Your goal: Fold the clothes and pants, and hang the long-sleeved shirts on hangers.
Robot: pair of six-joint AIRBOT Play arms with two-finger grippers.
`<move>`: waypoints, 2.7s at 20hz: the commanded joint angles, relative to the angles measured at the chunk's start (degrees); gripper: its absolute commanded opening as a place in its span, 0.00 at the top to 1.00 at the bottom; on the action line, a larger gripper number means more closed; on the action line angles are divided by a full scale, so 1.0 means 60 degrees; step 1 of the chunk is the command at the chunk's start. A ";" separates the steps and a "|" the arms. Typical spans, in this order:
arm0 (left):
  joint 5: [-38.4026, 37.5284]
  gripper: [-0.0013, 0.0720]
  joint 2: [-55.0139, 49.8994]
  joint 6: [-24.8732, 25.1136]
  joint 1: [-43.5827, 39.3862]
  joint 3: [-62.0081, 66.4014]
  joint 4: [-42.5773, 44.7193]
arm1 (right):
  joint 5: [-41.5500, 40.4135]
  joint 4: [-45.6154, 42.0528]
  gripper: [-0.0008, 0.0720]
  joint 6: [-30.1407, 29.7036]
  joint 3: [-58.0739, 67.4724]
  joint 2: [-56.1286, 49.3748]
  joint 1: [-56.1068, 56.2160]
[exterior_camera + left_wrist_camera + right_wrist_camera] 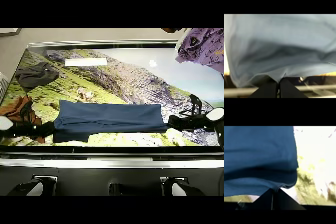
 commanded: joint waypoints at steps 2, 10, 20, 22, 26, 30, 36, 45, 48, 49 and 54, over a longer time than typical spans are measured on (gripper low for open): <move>0.0393 0.96 -0.2120 0.0699 -0.0029 0.1774 -0.0244 | -0.0382 -0.0543 0.95 0.0415 0.1158 -0.1045 0.0280; 0.0237 0.96 -0.5788 0.1308 -0.0069 0.5289 -0.0277 | -0.0484 0.0189 0.95 -0.0248 0.2976 -0.3676 0.0637; -0.0244 0.21 -0.7981 0.1279 -0.0452 0.7275 -0.0299 | -0.0390 -0.0302 0.48 0.0776 0.3697 -0.4783 0.0962; -0.0404 0.14 -0.7825 0.1169 -0.0342 0.7504 -0.0266 | 0.0463 -0.0259 0.32 0.0750 0.4484 -0.4783 0.0441; -0.0463 0.14 -0.7253 0.1005 -0.0102 0.7624 -0.0146 | 0.1300 0.1545 0.25 -0.0120 0.4590 -0.5118 -0.1155; -0.0576 0.14 -0.7071 0.0933 -0.0098 0.7624 -0.0149 | 0.1934 0.2885 0.15 -0.0973 0.4186 -0.6098 -0.1297; -0.0586 0.14 -0.7071 0.0787 -0.0120 0.7624 -0.0164 | 0.1537 0.3319 0.26 -0.1100 0.4127 -0.6929 -0.0313; -0.0372 0.96 -0.7340 0.0215 -0.1632 0.7617 -0.1716 | 0.1574 0.1785 0.95 0.0674 0.4772 -0.5304 0.0262; 0.0146 0.96 -0.7836 -0.0211 -0.3064 0.7621 -0.2102 | 0.1989 0.0882 0.95 0.1497 0.5355 -0.4262 0.0262; 0.0466 0.96 -0.8014 -0.0466 -0.3563 0.7621 -0.2266 | 0.2197 0.0550 0.95 0.1727 0.5559 -0.3956 0.0262; 0.2116 0.96 -0.9111 -0.0572 -0.5810 0.7919 -0.4481 | 0.3075 -0.0619 0.95 0.2353 0.6142 -0.2681 0.0262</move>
